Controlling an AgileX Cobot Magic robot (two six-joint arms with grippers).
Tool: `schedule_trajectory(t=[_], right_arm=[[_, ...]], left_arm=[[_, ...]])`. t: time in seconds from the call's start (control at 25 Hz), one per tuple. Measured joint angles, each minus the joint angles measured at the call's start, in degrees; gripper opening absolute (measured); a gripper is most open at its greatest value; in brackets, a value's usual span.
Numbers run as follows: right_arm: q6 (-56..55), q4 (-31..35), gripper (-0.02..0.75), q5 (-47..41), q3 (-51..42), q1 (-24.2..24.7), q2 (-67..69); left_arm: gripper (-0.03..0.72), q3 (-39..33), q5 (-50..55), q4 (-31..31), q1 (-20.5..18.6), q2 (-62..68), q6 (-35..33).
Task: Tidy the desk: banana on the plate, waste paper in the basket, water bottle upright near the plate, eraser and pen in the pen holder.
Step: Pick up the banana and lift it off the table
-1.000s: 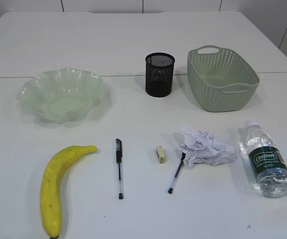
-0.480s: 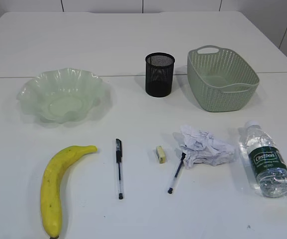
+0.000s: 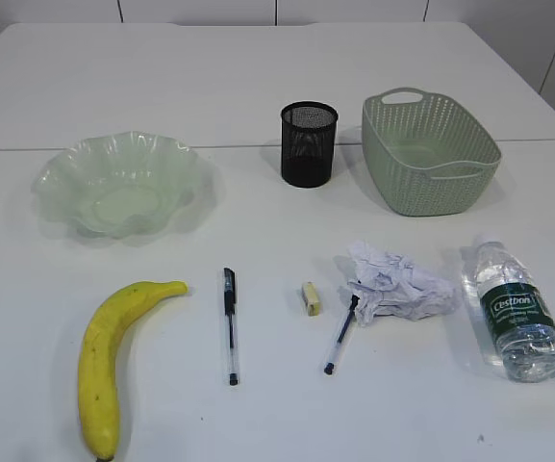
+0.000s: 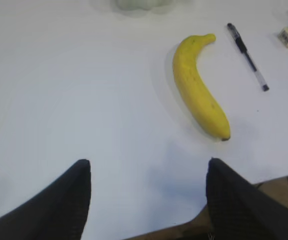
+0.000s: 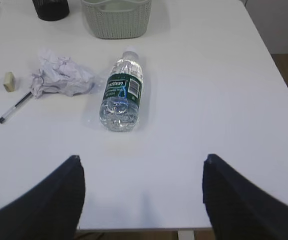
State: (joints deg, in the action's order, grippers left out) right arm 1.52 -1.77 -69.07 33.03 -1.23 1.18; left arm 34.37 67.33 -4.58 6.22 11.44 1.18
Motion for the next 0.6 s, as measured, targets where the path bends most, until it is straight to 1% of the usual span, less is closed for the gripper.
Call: schedule_trajectory(t=[0.24, 0.4, 0.48, 0.6], right_arm=[[0.1, 0.1, 0.556, 0.2, 5.5, 0.1, 10.7], [0.5, 0.1, 0.556, 1.5, 8.9, 0.1, 19.6], [0.5, 0.1, 0.556, 2.6, 10.5, 0.1, 23.8], [0.5, 0.1, 0.556, 4.0, 12.6, 0.1, 30.1]], left_arm=[[0.506, 9.5, -4.5, -0.1, 0.0, 8.9, 0.0], [0.506, 13.6, -7.4, -0.5, 0.0, 17.4, 0.0], [0.506, 15.5, -8.4, -1.4, 0.0, 22.4, 0.0], [0.506, 18.6, -9.0, -4.8, 0.0, 30.5, -0.7]])
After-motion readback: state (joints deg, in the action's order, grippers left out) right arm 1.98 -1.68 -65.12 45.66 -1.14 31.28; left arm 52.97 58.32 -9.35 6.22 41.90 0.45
